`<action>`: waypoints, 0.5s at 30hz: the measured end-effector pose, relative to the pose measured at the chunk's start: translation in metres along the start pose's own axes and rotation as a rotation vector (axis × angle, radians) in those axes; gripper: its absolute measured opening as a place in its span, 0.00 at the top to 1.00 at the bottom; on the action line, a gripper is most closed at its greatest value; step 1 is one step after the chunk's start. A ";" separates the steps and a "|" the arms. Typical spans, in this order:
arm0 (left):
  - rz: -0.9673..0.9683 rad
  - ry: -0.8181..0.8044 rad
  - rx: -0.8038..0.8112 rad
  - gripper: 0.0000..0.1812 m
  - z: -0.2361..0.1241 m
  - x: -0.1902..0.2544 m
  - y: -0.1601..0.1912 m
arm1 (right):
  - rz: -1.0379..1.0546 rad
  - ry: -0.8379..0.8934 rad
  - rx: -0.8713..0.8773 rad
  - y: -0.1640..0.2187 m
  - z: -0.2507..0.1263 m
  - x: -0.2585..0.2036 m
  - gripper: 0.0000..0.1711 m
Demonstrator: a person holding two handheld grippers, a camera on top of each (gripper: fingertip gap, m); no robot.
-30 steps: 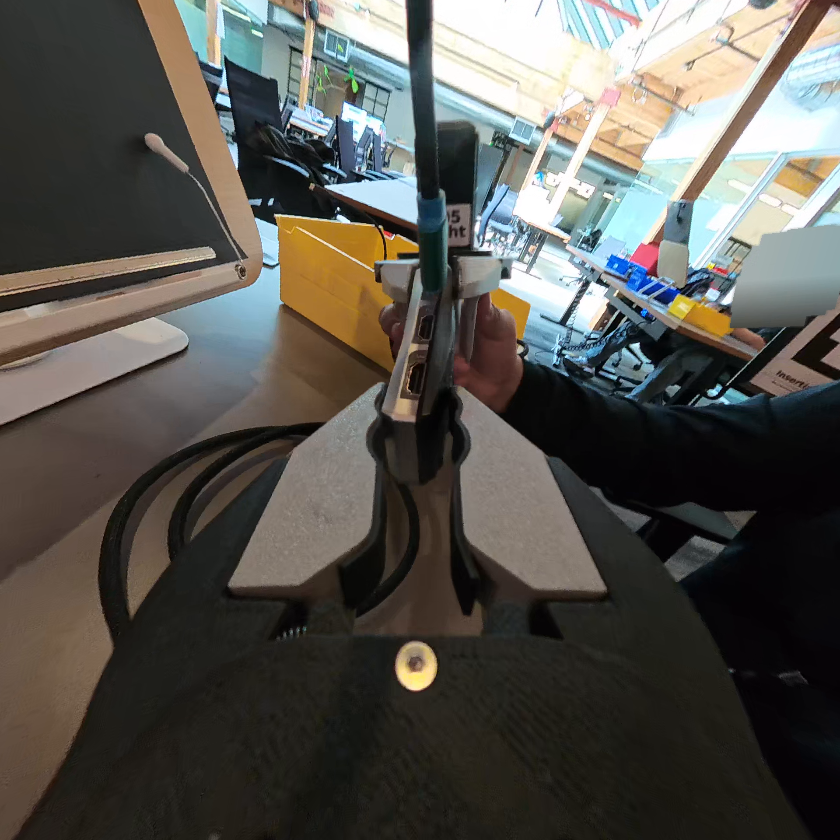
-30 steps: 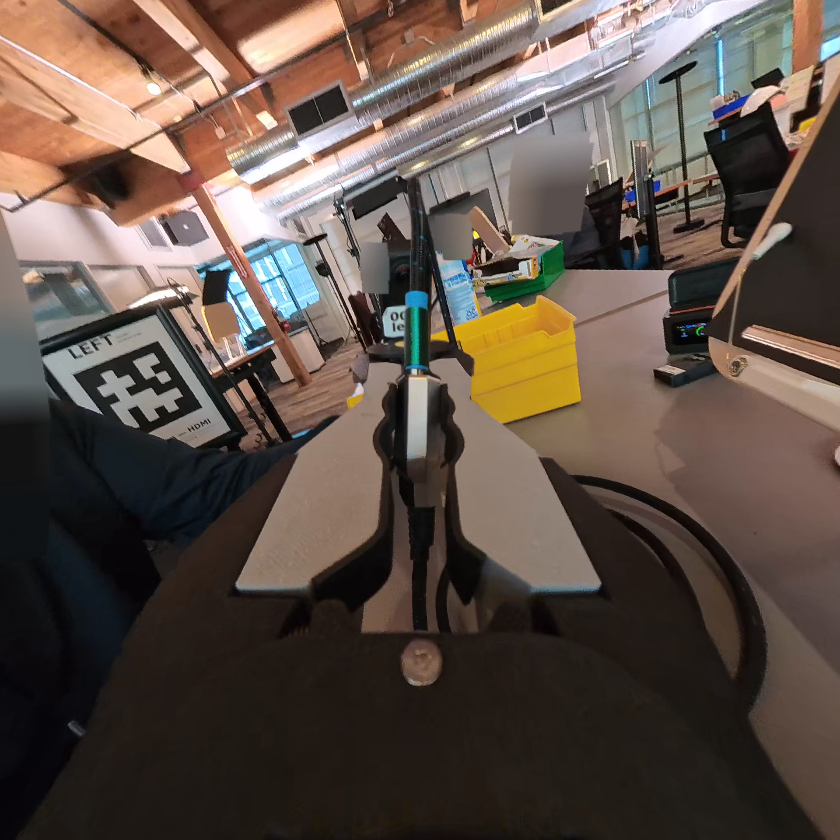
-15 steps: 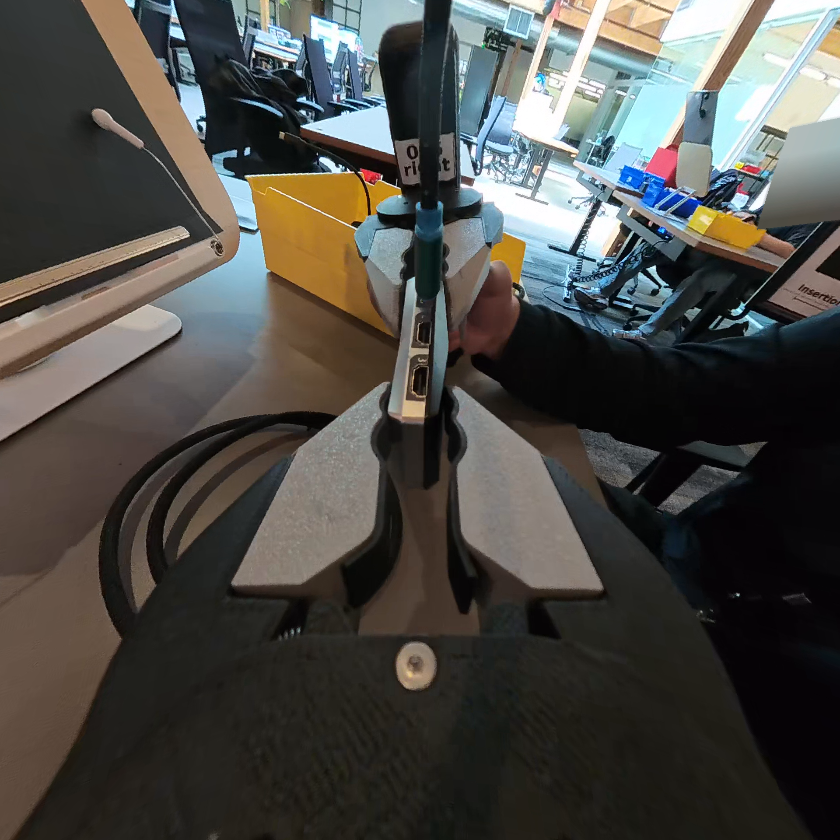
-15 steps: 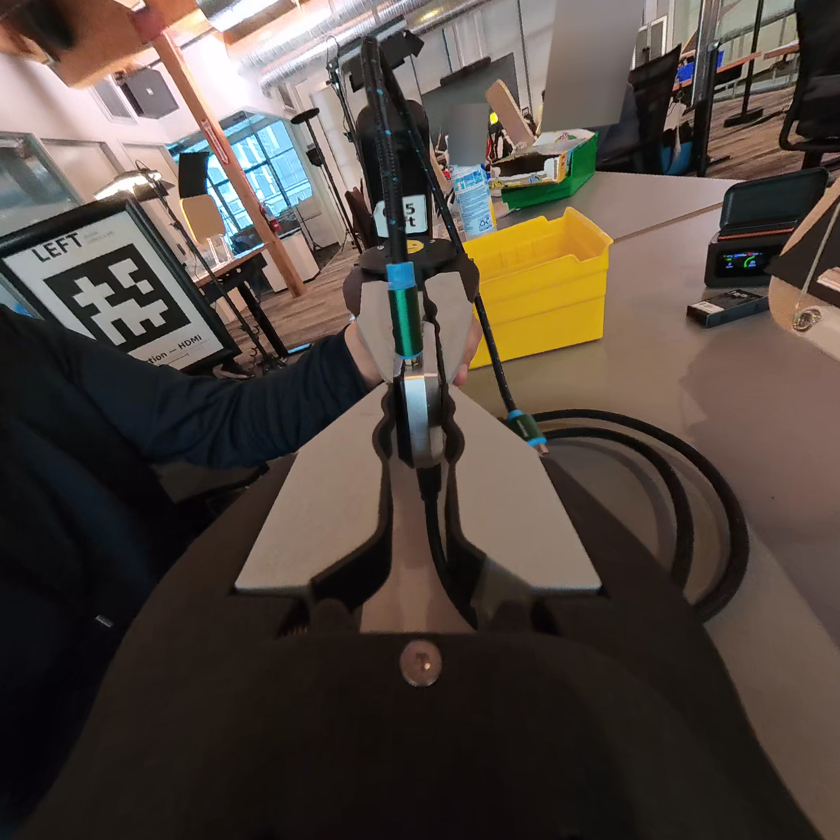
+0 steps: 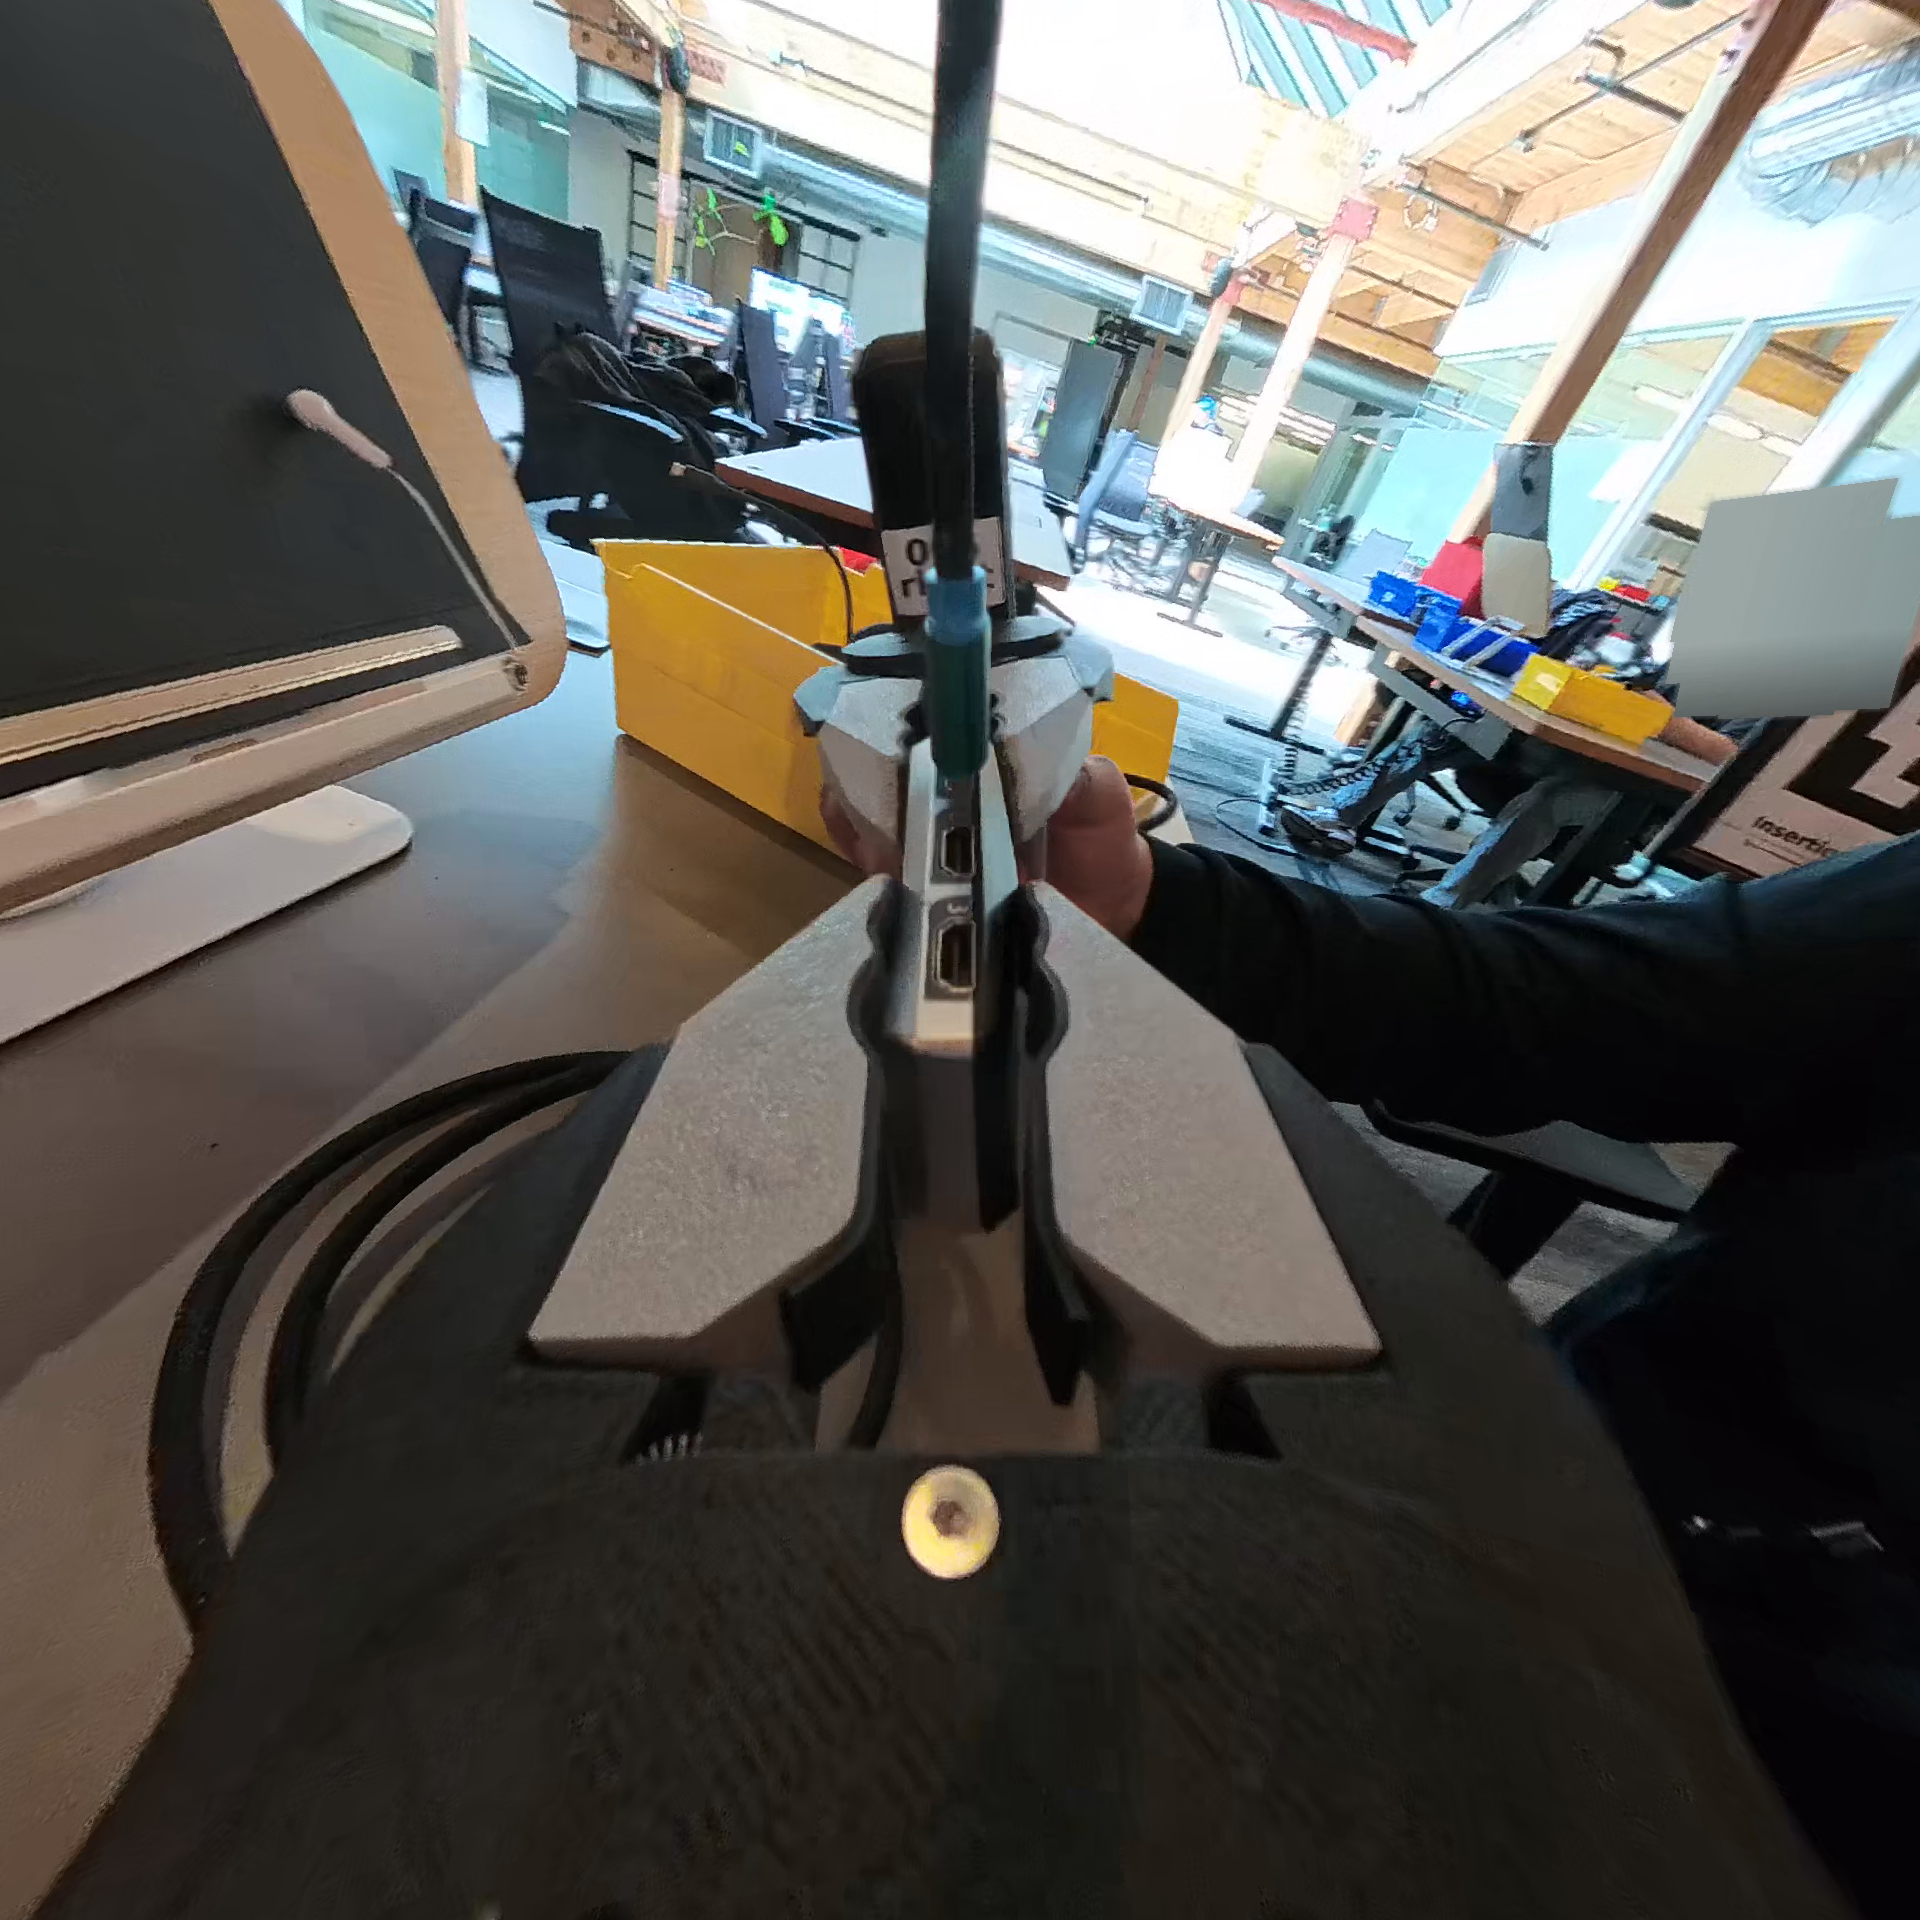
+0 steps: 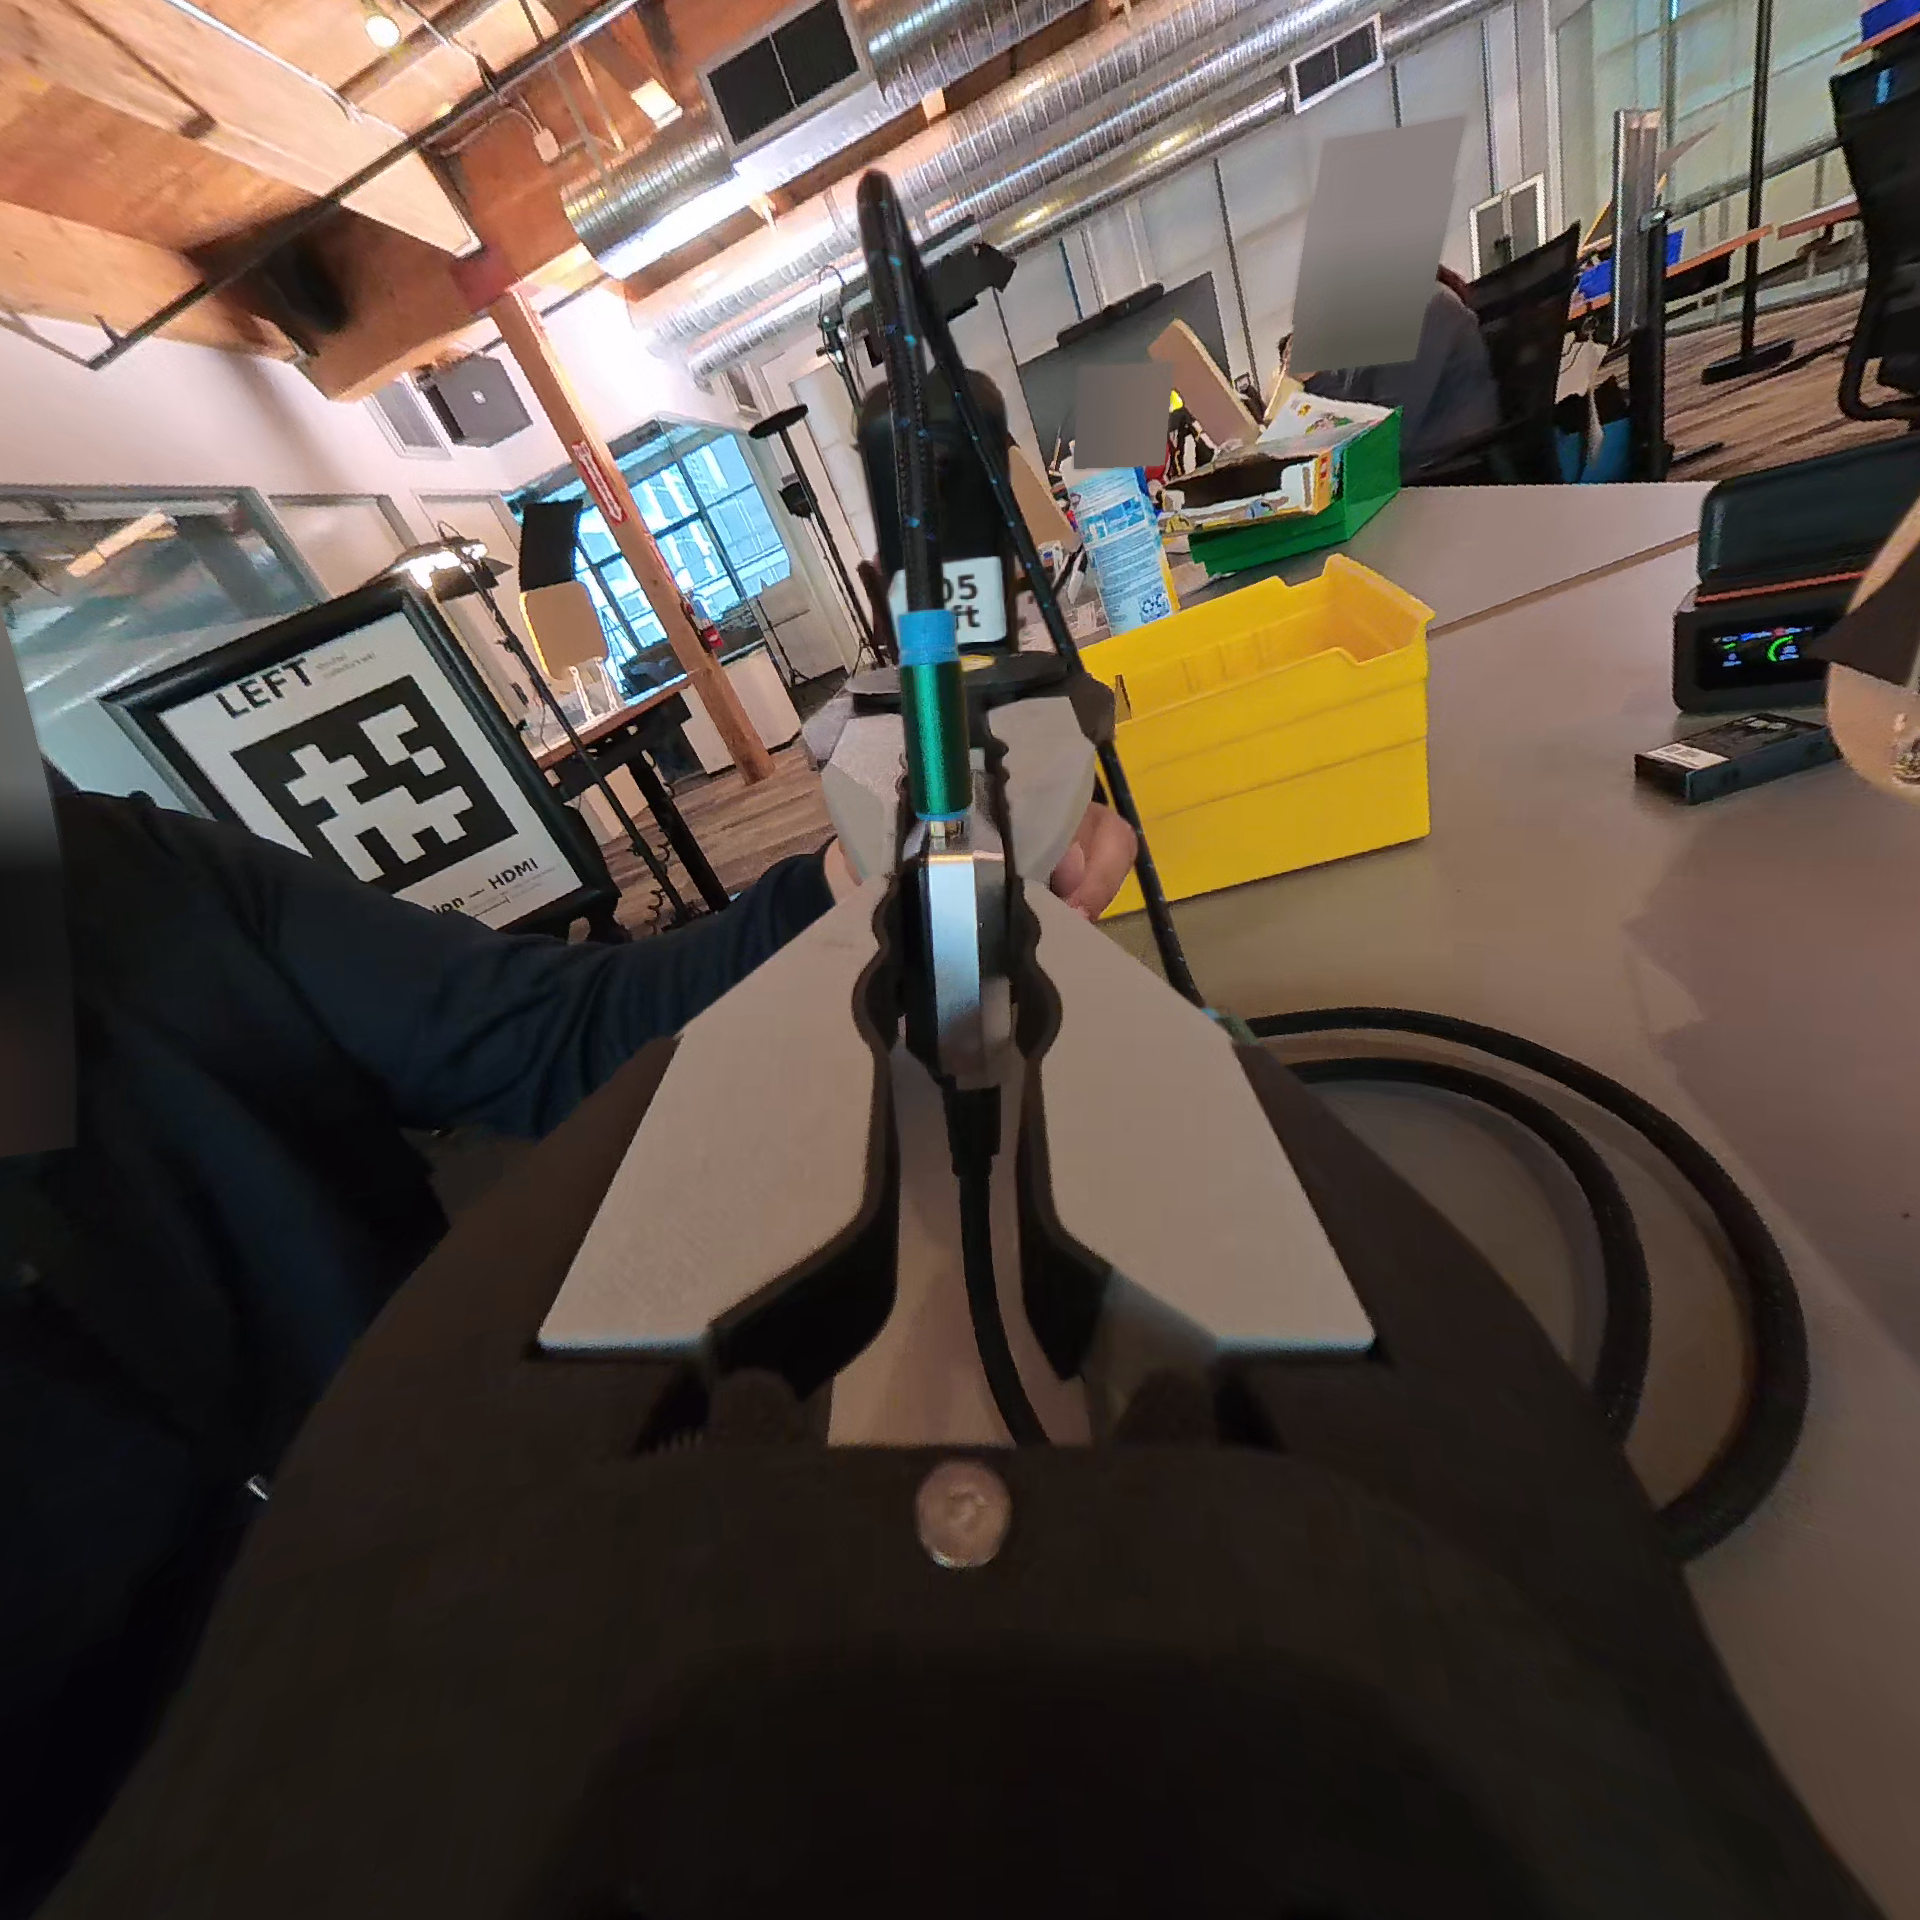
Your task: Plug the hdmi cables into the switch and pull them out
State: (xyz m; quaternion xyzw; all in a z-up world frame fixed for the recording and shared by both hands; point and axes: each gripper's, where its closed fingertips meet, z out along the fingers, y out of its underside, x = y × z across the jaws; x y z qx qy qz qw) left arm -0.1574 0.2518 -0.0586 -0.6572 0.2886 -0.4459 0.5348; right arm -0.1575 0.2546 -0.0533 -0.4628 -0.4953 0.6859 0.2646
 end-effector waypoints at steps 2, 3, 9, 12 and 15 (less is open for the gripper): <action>0.018 0.008 -0.027 0.89 -0.001 0.000 0.002 | -0.005 0.002 -0.017 0.002 0.001 0.000 0.90; 0.034 0.007 -0.049 0.89 -0.001 0.001 0.004 | -0.013 0.001 -0.037 0.004 0.001 -0.001 0.90; 0.027 0.037 -0.110 0.90 0.000 0.006 0.013 | -0.072 0.017 -0.130 0.014 0.002 -0.005 0.91; 0.003 0.047 -0.097 0.90 -0.001 0.007 0.011 | -0.083 0.018 -0.126 0.013 0.002 -0.006 0.90; -0.013 0.041 -0.045 0.89 -0.001 0.009 0.006 | -0.112 0.026 -0.082 0.005 0.003 -0.008 0.91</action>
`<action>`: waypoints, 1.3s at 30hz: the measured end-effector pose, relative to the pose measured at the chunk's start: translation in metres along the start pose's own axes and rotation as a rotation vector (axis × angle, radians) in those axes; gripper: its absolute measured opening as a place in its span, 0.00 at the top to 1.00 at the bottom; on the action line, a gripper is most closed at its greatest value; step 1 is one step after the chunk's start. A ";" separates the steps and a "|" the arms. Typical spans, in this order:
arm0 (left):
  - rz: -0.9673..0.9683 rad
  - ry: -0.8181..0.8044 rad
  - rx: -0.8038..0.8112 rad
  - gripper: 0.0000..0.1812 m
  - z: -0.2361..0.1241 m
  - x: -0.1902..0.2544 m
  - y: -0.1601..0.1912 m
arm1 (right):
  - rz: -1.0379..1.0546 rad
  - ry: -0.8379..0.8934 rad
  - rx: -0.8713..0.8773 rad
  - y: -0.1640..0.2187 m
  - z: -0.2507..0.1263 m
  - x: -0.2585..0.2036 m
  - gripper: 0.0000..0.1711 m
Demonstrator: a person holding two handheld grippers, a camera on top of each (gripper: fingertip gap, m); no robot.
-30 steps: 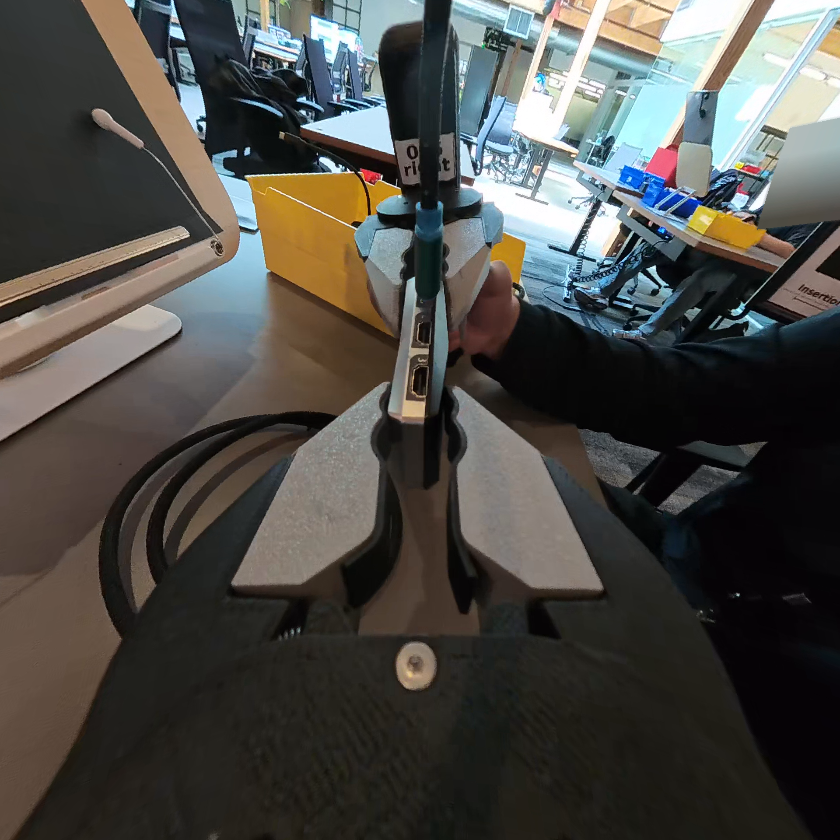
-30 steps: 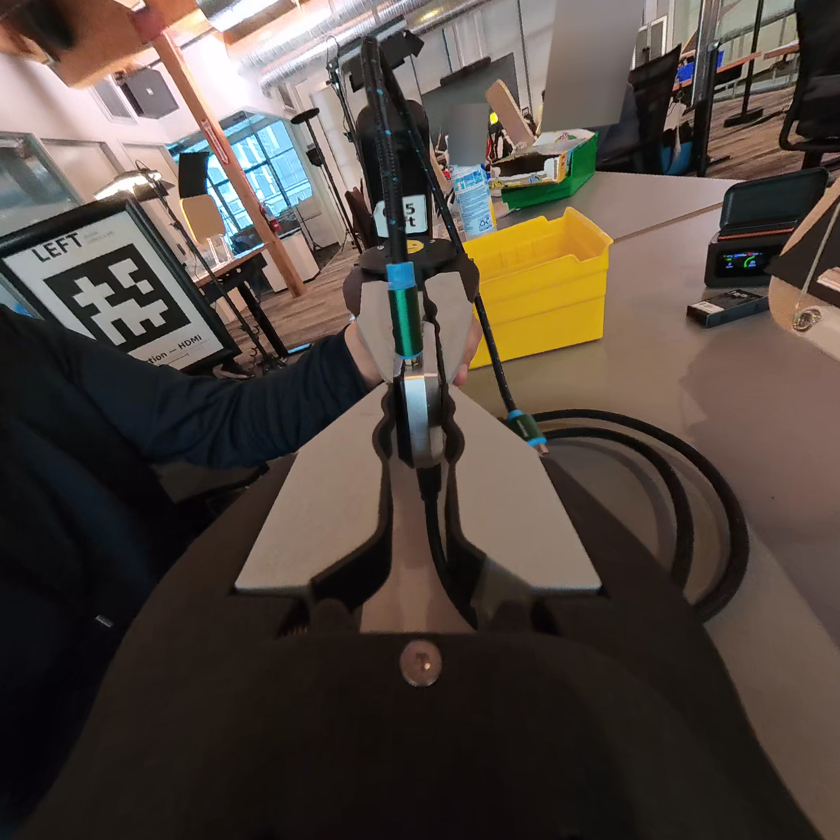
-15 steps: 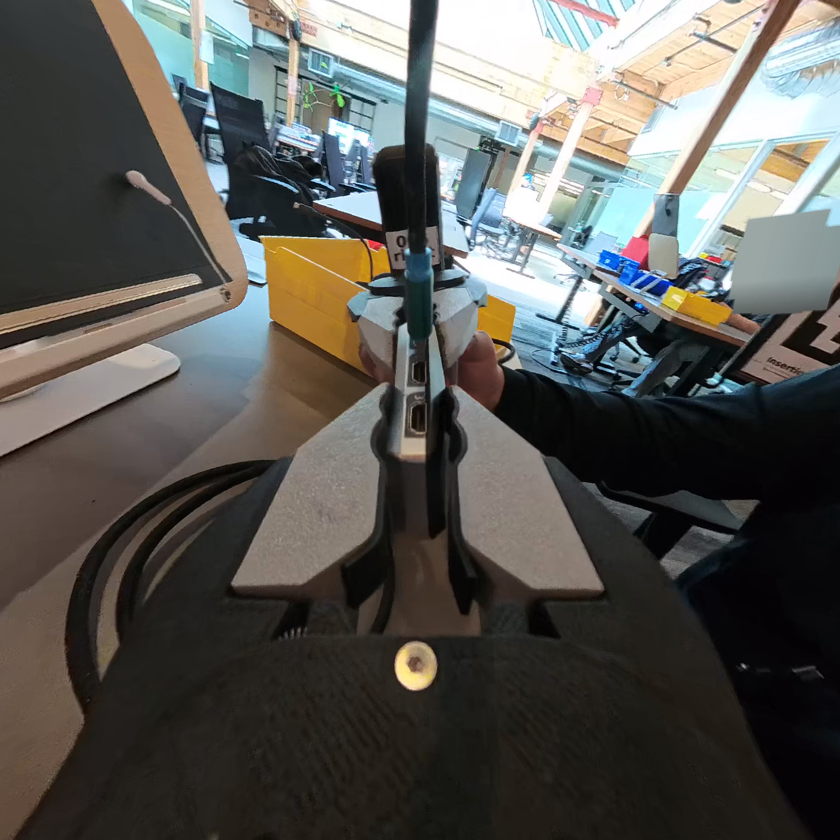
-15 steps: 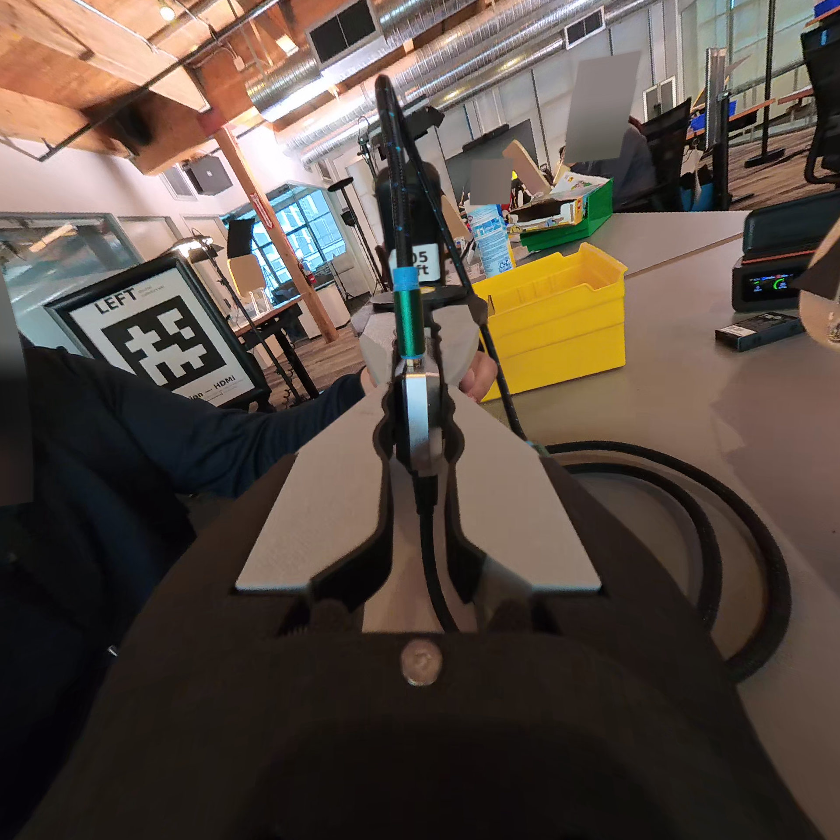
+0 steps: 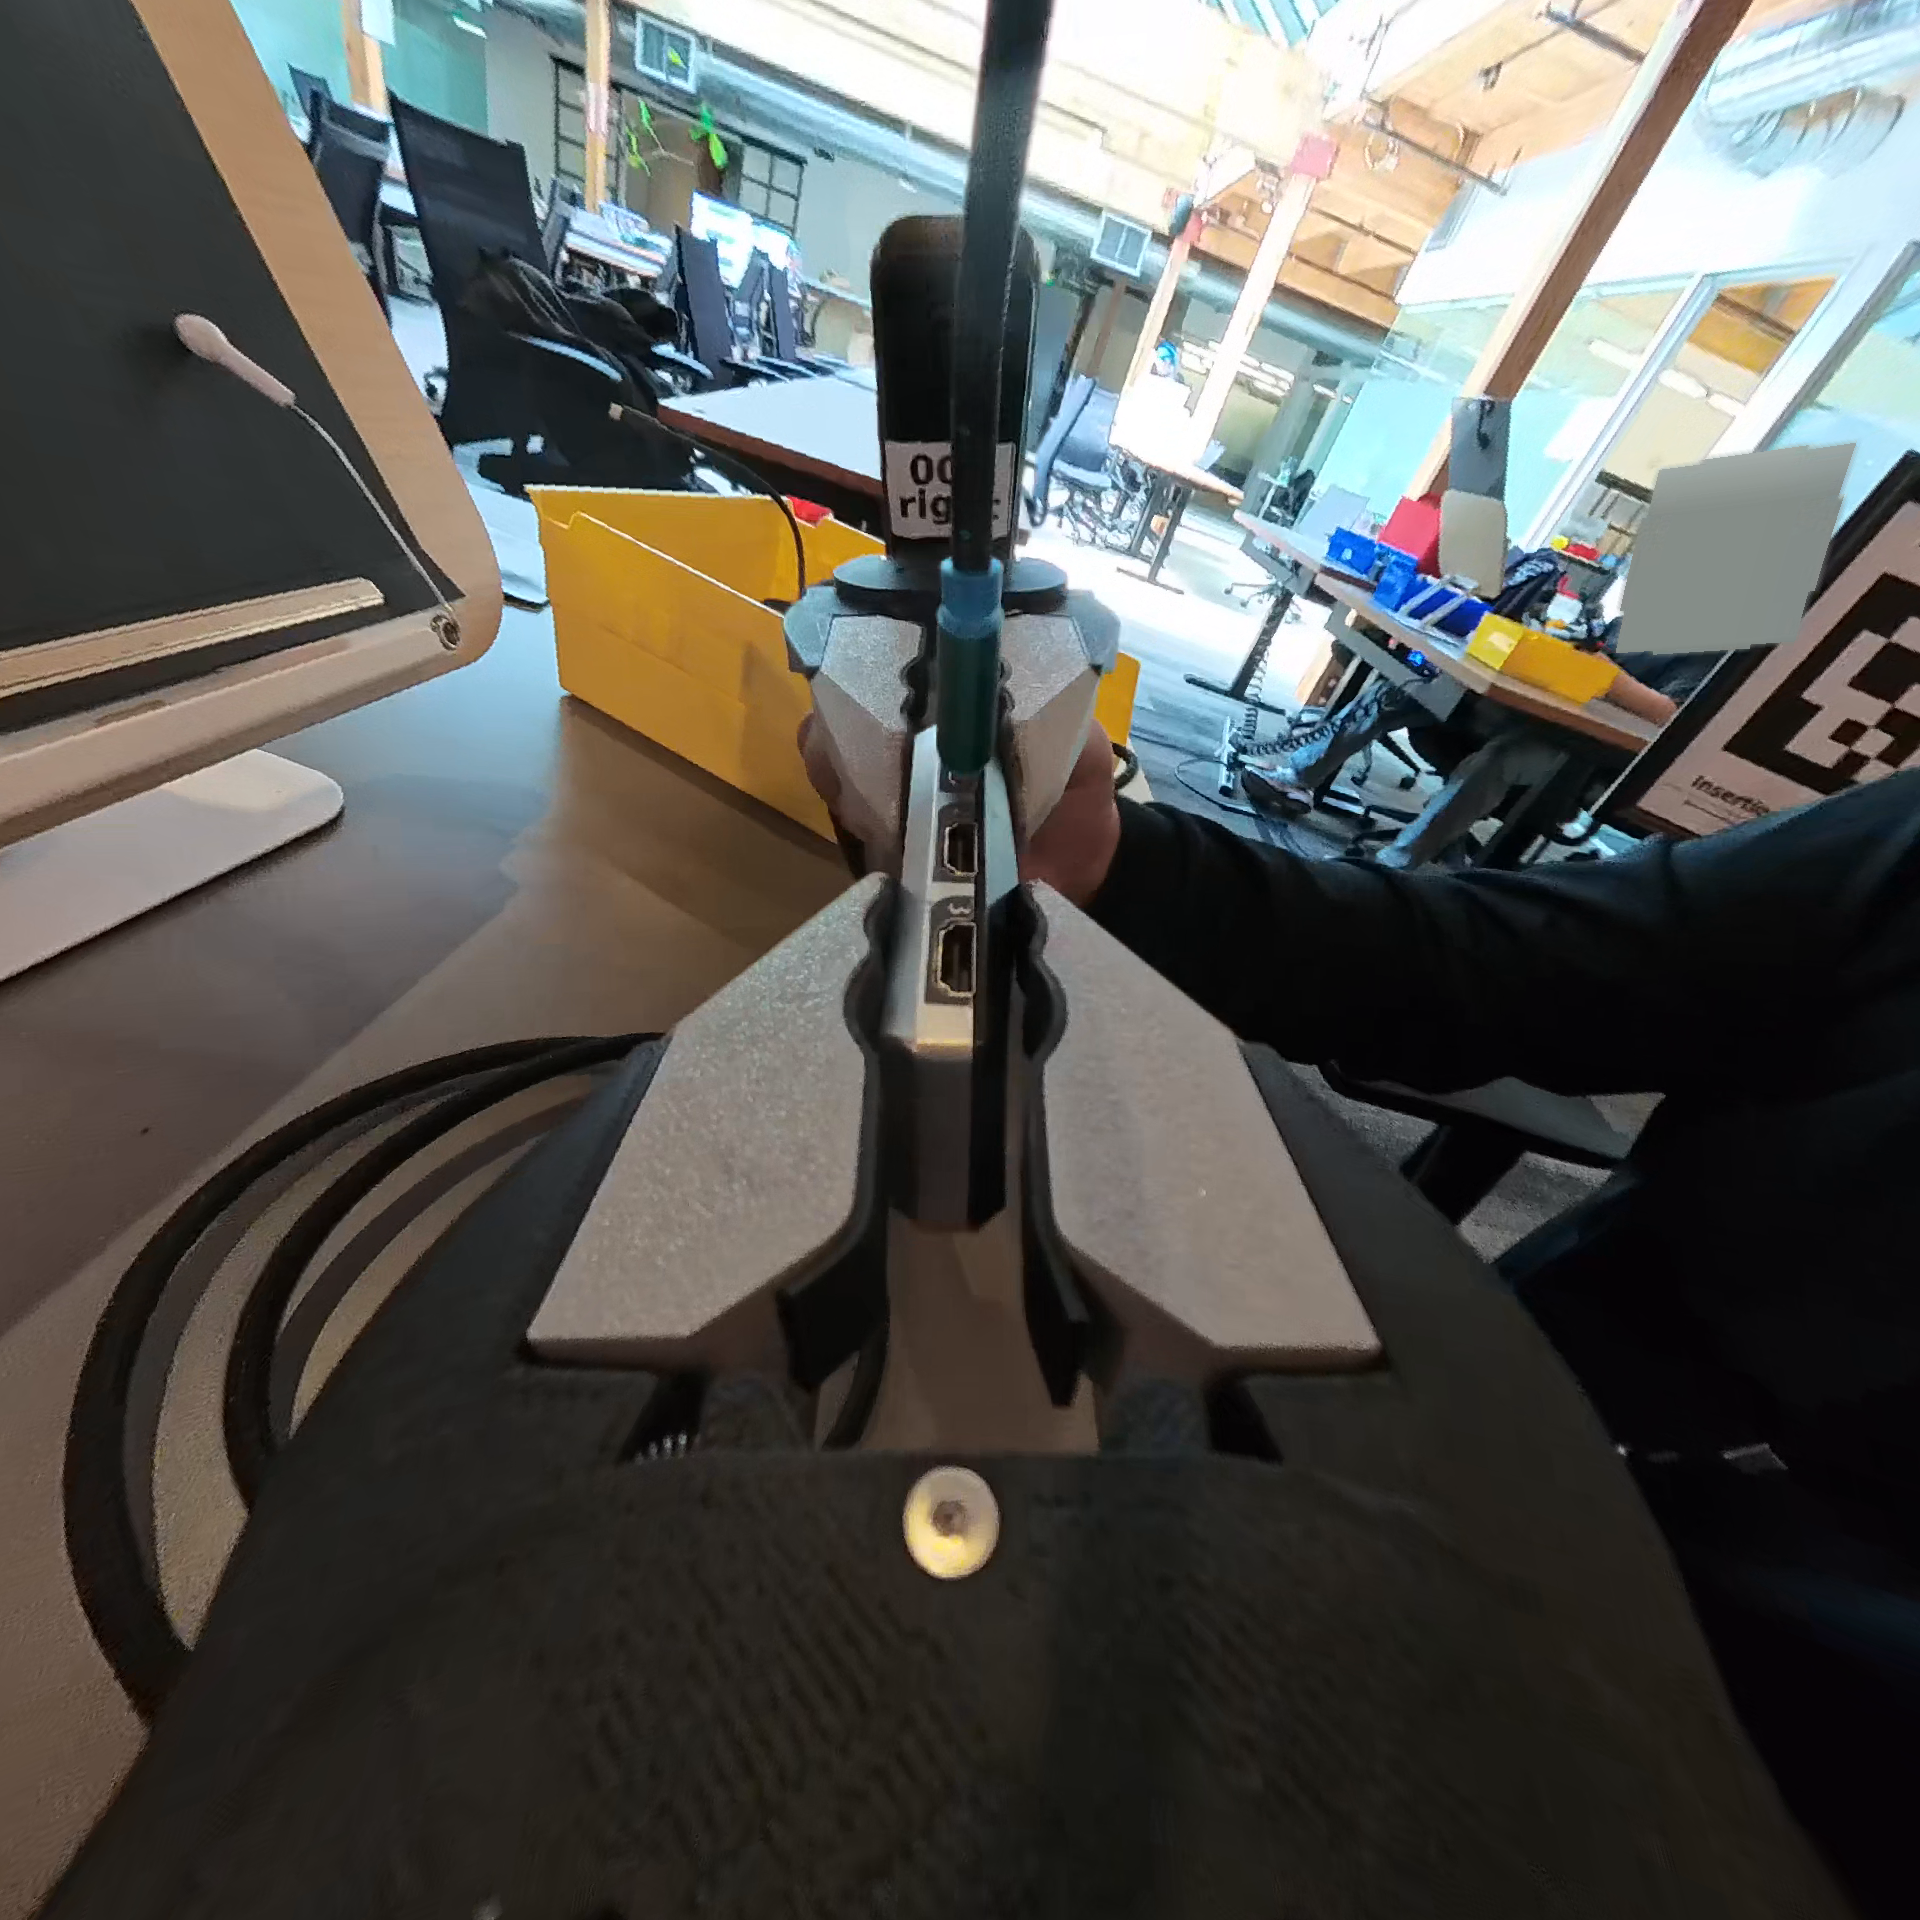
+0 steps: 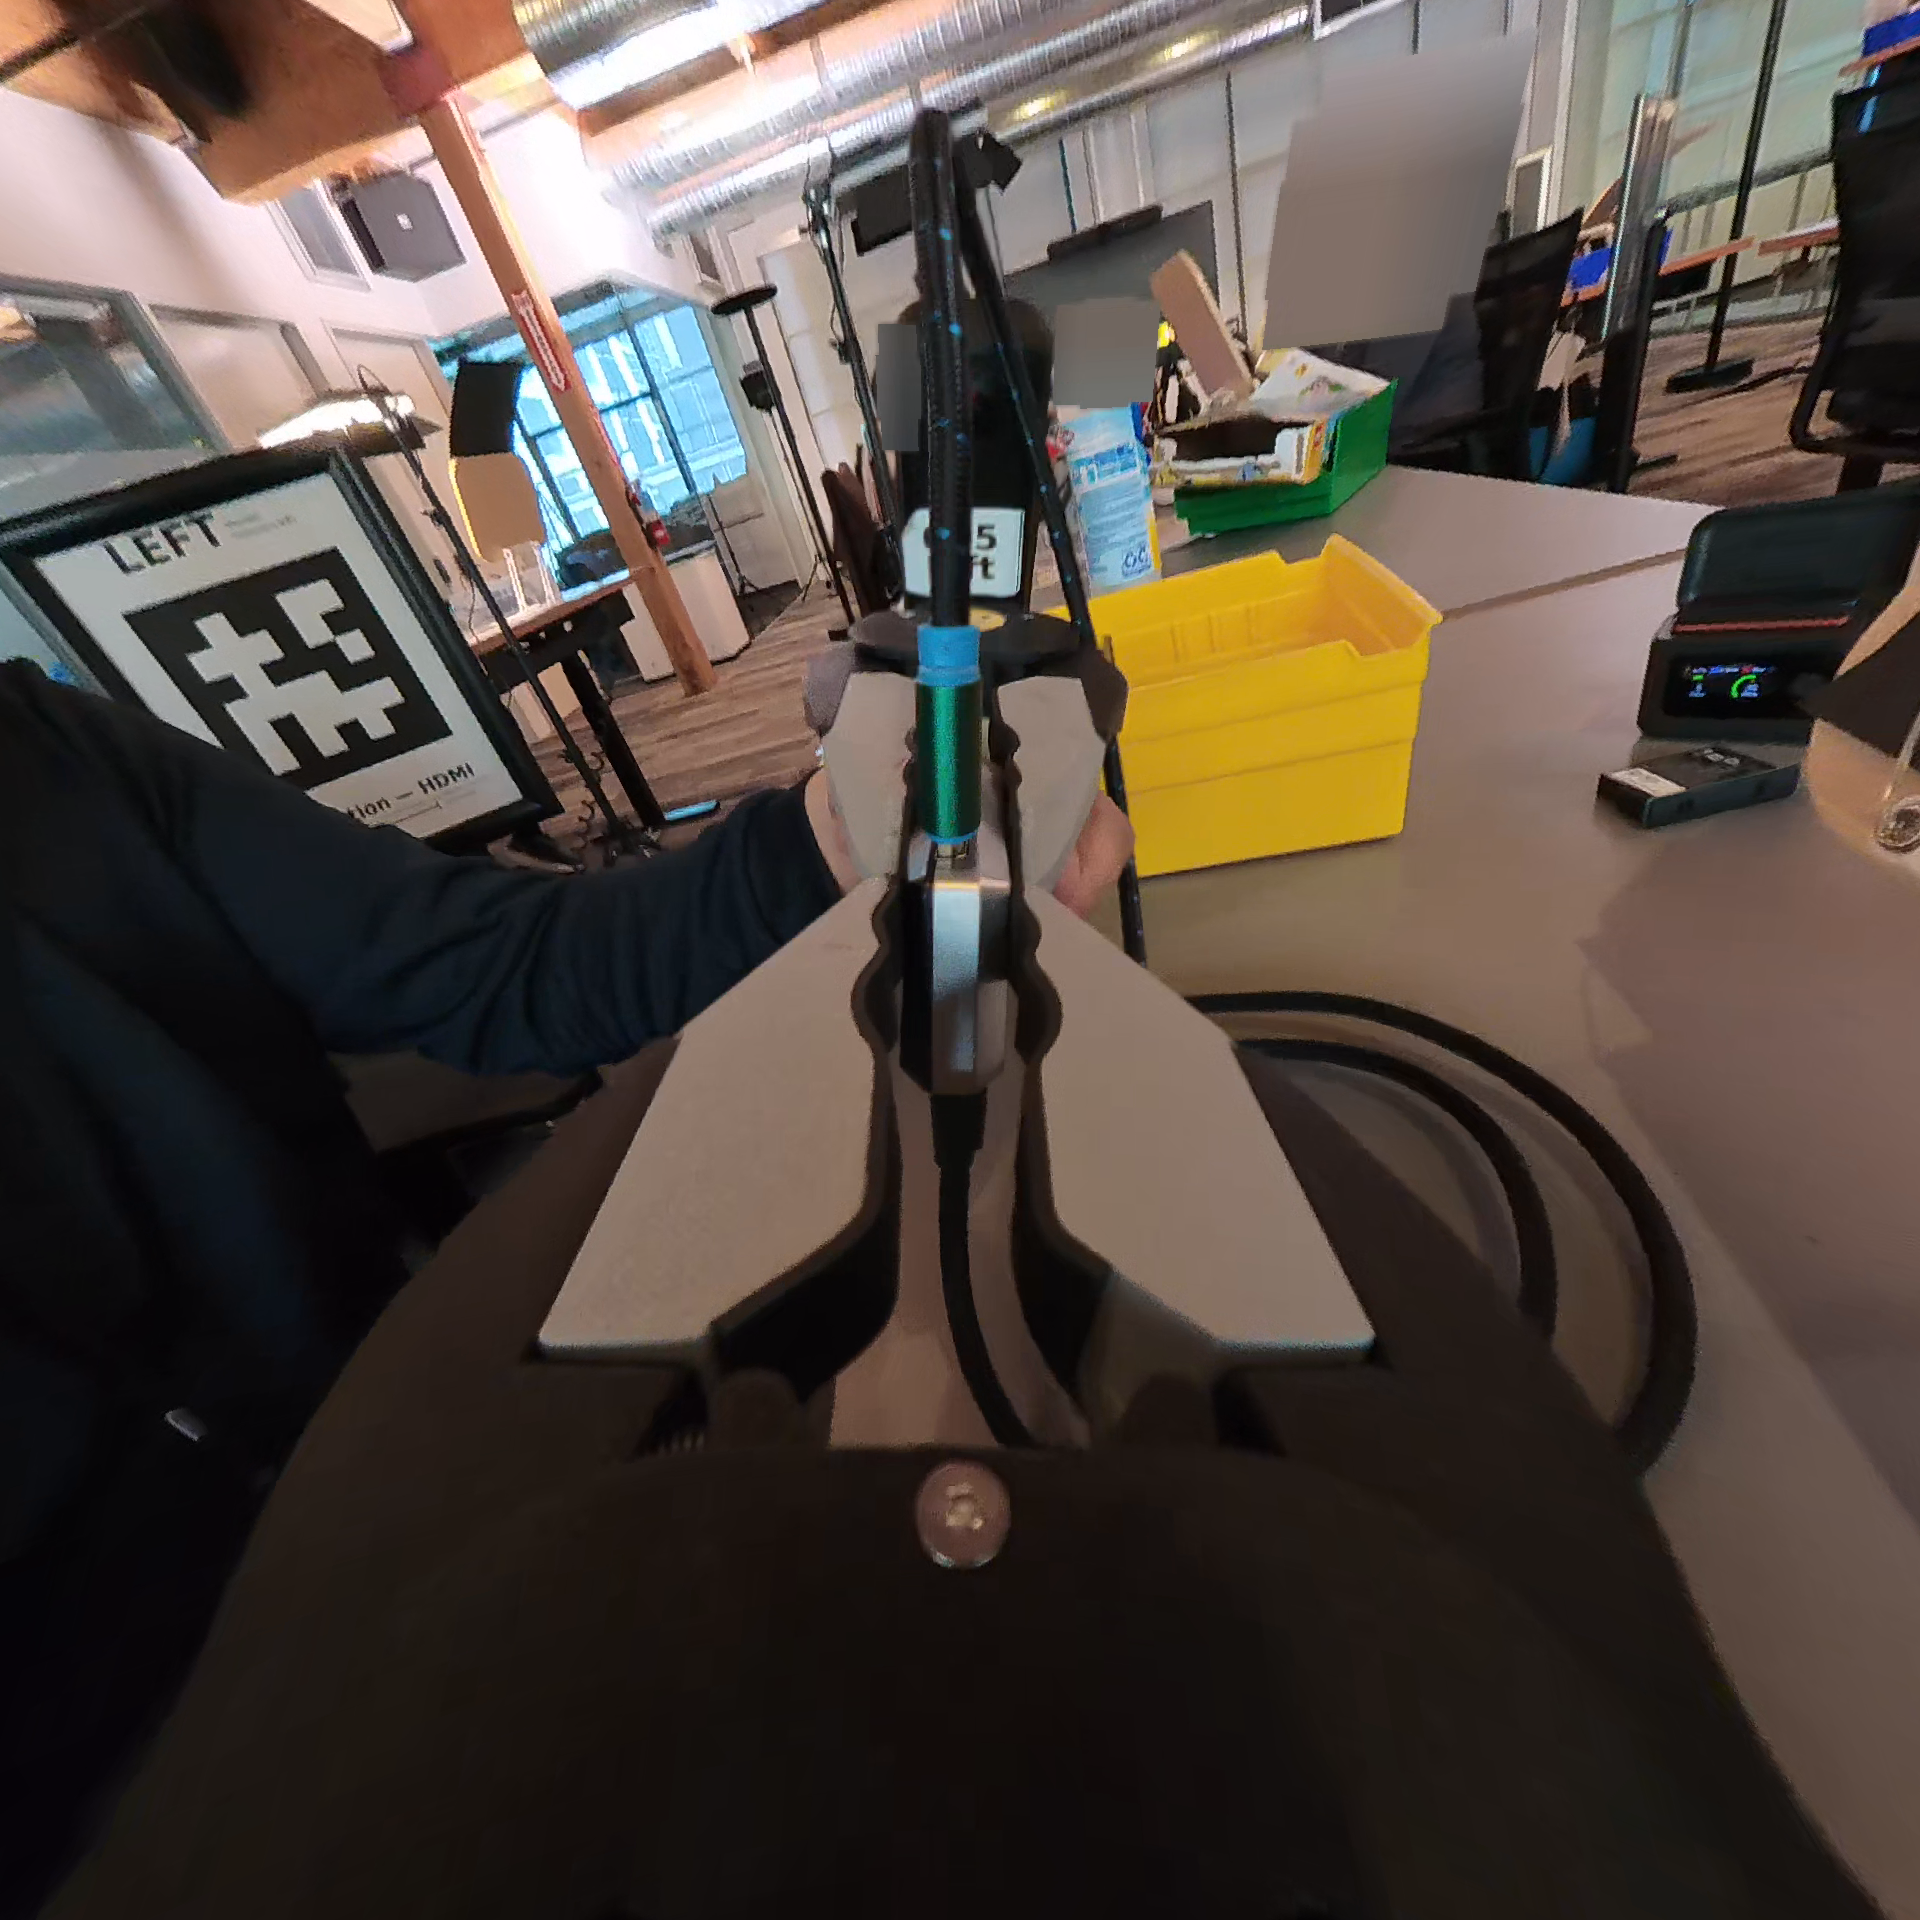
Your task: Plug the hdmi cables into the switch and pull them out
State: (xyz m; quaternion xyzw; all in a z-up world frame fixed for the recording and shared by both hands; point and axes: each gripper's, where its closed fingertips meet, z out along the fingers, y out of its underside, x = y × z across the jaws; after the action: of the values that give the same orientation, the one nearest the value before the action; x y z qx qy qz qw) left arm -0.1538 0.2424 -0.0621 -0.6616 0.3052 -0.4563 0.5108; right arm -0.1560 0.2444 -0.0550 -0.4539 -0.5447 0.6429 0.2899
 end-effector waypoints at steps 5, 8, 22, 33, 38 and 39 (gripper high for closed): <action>0.022 -0.014 -0.016 0.86 -0.001 0.001 0.002 | 0.023 -0.010 0.073 -0.009 -0.003 0.001 0.91; 0.009 0.006 0.016 0.87 0.006 0.004 0.000 | 0.023 -0.024 0.088 -0.011 -0.003 -0.001 0.91; -0.010 0.052 -0.097 0.89 0.006 0.005 0.014 | -0.058 0.042 0.003 -0.006 -0.006 0.000 0.90; -0.044 0.015 -0.062 0.89 0.013 -0.002 0.014 | 0.034 0.022 0.003 -0.003 -0.009 0.006 0.95; -0.028 -0.016 -0.070 0.89 0.015 -0.006 0.014 | 0.030 0.059 -0.006 -0.005 -0.011 0.009 0.95; -0.034 -0.003 -0.073 0.89 0.015 -0.005 0.015 | 0.021 0.056 -0.011 -0.004 -0.010 0.008 0.95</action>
State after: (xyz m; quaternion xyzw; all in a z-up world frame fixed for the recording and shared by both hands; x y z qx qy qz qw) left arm -0.1411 0.2480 -0.0783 -0.6857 0.3093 -0.4525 0.4789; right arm -0.1503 0.2566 -0.0529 -0.4788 -0.5350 0.6302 0.2957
